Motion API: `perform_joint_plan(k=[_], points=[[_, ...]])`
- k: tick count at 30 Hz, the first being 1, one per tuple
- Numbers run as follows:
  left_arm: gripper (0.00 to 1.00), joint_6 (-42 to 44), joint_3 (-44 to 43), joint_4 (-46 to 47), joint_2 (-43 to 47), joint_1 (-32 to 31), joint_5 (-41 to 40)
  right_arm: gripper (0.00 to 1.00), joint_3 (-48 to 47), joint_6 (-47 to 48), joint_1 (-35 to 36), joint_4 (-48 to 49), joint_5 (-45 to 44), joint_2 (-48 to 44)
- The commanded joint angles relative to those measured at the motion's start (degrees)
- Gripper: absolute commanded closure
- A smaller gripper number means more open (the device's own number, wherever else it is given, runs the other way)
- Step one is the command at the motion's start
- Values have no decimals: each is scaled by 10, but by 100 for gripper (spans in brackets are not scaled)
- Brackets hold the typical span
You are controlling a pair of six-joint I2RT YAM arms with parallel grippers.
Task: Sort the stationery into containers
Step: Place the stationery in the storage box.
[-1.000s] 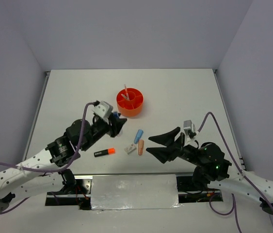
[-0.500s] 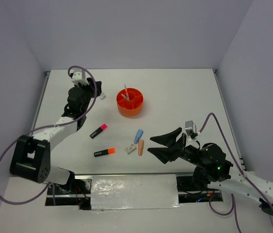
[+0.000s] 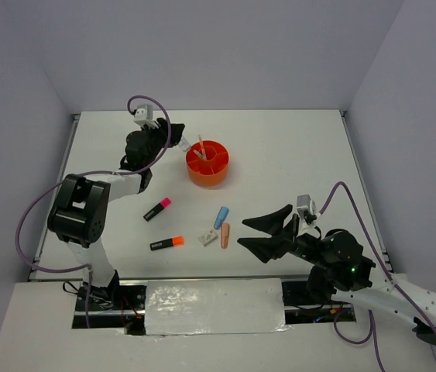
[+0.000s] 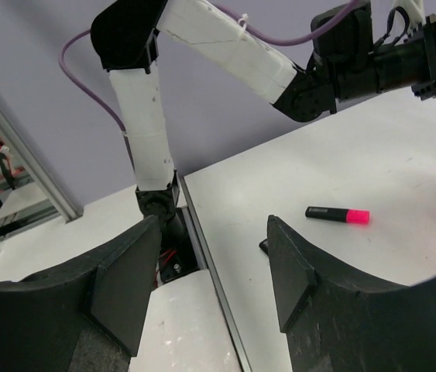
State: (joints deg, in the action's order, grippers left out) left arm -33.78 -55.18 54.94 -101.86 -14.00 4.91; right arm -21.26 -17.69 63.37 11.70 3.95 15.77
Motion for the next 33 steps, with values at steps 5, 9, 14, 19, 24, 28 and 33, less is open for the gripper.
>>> perform_joint_plan(k=[5, 9, 14, 19, 24, 28, 33], points=[[100, -41, -41, 103, -41, -1, 46, 35, -30, 21, 2, -9, 14, 12], [100, -47, -35, 117, -51, -1, 58, 35, -27, 24, 2, -3, 19, 16], [100, -50, -20, 129, -57, -1, 65, 35, -25, 23, 2, 5, 23, 17], [100, -52, -19, 136, -67, -2, 76, 35, -29, 24, 2, 2, 29, 22], [97, -45, -16, 132, -69, -2, 75, 35, -30, 23, 2, 2, 35, 16], [92, -45, -16, 128, -75, -2, 77, 35, -32, 26, 1, 2, 36, 17], [88, -51, -17, 136, -87, -2, 91, 35, -31, 28, 2, 4, 44, 22]])
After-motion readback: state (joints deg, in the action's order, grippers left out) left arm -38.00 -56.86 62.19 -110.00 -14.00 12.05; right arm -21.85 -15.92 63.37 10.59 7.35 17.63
